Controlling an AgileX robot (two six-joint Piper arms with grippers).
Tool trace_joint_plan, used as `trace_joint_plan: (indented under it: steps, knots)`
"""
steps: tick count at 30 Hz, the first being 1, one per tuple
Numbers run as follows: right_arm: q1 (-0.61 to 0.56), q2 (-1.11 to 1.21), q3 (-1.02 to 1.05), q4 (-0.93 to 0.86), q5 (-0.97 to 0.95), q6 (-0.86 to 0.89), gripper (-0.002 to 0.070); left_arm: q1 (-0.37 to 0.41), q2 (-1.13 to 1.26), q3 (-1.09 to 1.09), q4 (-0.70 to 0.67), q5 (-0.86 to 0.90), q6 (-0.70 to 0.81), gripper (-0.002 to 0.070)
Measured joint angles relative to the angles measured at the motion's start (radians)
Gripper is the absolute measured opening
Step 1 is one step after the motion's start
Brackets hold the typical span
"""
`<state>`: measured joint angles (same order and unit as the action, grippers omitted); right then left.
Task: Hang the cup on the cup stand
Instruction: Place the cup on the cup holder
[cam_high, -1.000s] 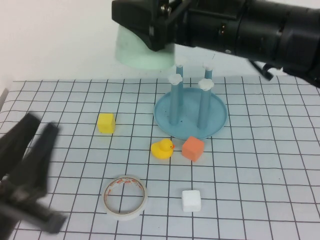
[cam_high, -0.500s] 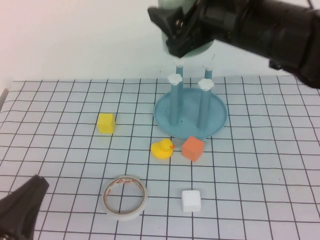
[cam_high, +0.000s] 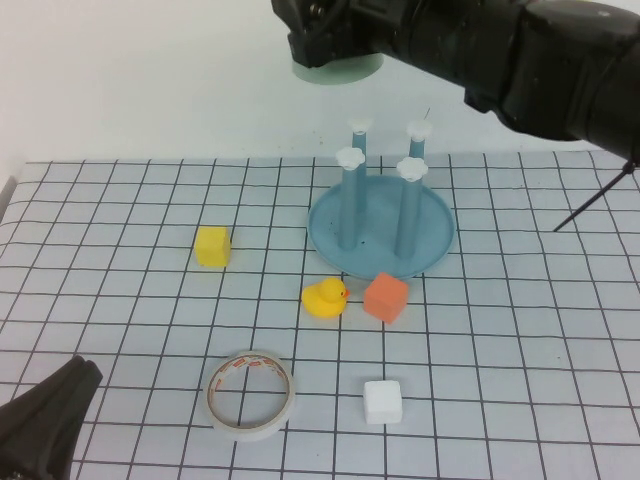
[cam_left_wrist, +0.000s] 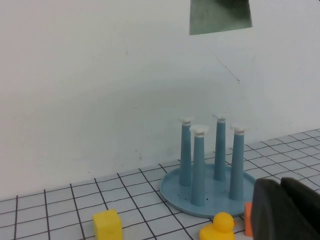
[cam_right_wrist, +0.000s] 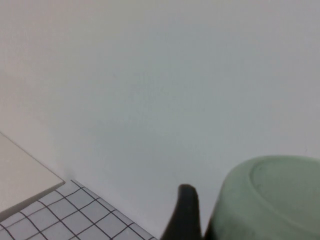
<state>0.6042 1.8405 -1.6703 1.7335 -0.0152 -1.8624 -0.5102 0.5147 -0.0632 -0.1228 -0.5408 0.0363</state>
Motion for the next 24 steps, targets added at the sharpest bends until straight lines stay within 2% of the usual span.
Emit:
trace_joint_plan:
  steps: [12, 21, 23, 24]
  knots:
    - [0.000, 0.002, -0.004, 0.000, -0.002, 0.048, 0.0585, 0.000, 0.000, 0.000, 0.003, 0.006, 0.002, 0.0000]
    - [0.000, -0.001, -0.004, 0.002, -0.087, 0.069, 0.0585, 0.000, 0.000, 0.000, 0.006, 0.021, 0.002, -0.0001]
    - [0.000, -0.001, -0.004, -0.026, -0.090, 0.137, 0.0585, 0.000, 0.000, 0.000, 0.007, 0.023, 0.002, -0.0001]
    - [0.000, -0.001, -0.004, -0.099, -0.088, 0.238, 0.0585, 0.000, 0.000, 0.000, 0.007, 0.023, 0.002, -0.0001]
